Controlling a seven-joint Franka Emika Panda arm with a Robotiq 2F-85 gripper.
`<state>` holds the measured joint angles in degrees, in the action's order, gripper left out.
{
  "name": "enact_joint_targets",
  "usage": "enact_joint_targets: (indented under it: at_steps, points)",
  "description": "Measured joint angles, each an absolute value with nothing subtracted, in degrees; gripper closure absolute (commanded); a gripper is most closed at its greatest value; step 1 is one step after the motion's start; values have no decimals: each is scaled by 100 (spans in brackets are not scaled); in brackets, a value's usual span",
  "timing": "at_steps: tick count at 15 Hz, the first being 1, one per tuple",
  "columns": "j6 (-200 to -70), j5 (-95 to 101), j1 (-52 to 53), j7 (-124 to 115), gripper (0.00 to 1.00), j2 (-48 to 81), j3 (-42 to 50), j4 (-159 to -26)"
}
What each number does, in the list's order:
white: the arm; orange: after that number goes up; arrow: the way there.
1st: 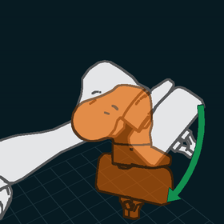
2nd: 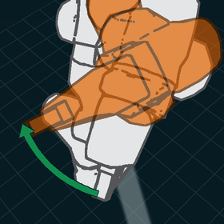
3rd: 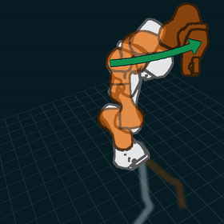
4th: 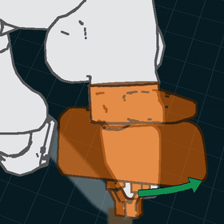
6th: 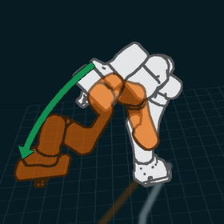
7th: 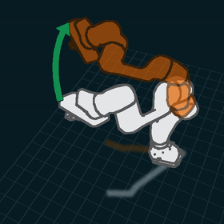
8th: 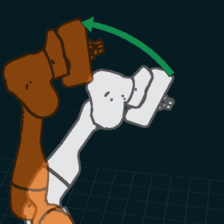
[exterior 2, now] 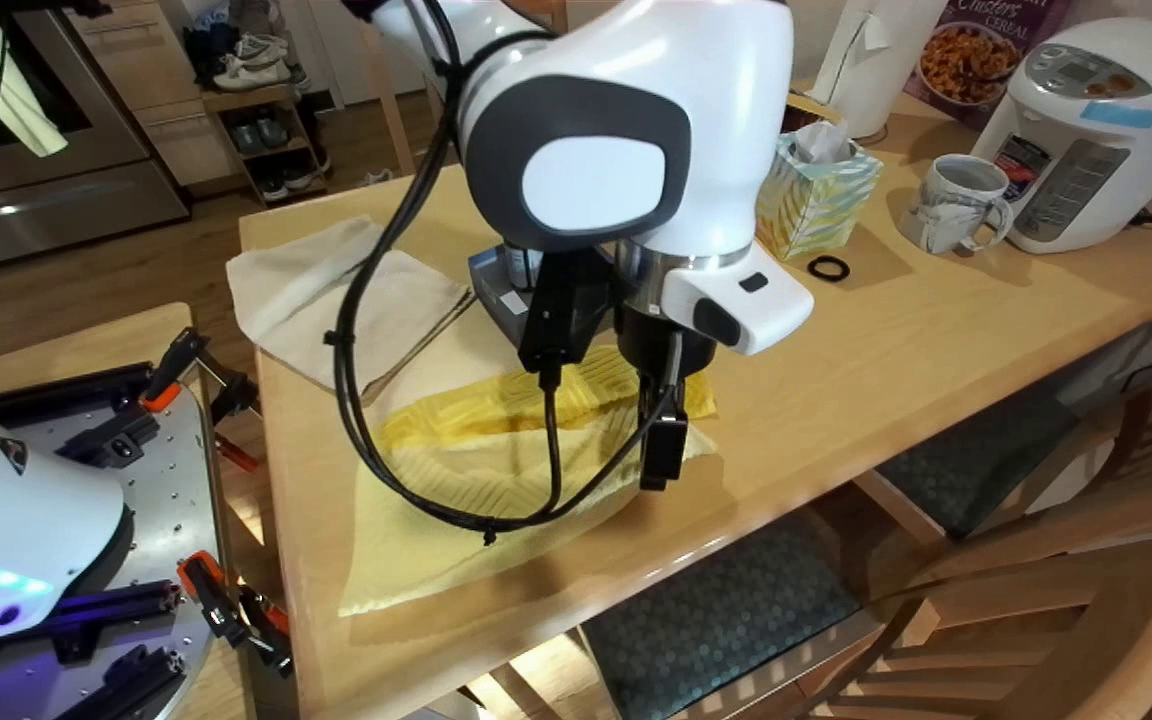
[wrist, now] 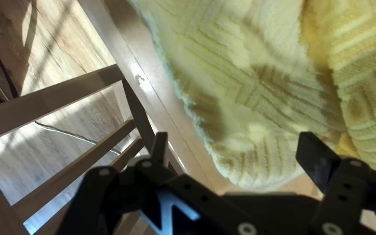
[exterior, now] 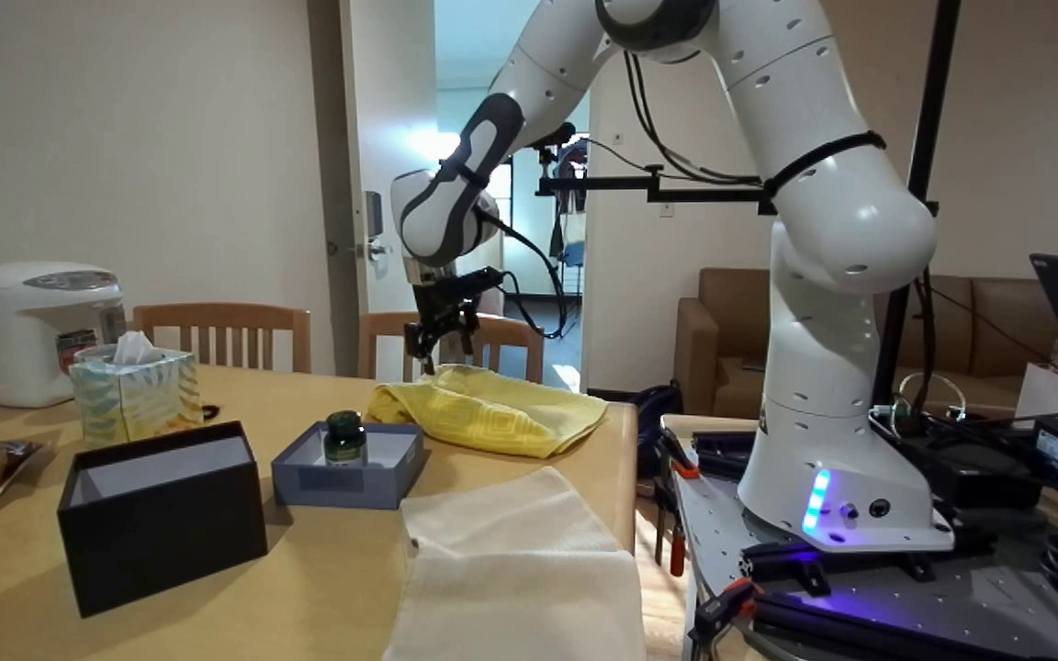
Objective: Unfold the towel slightly on the table
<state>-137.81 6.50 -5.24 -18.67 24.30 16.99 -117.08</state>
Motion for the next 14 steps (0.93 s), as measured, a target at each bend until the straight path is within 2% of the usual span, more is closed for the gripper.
enact_joint_targets:
  at_steps: [6,14]
  points:
    - [-13818,999,-391,-1790,0,1324,1600,-12336]
    - [-14433,-931,-530,452,0,938,702,-12930]
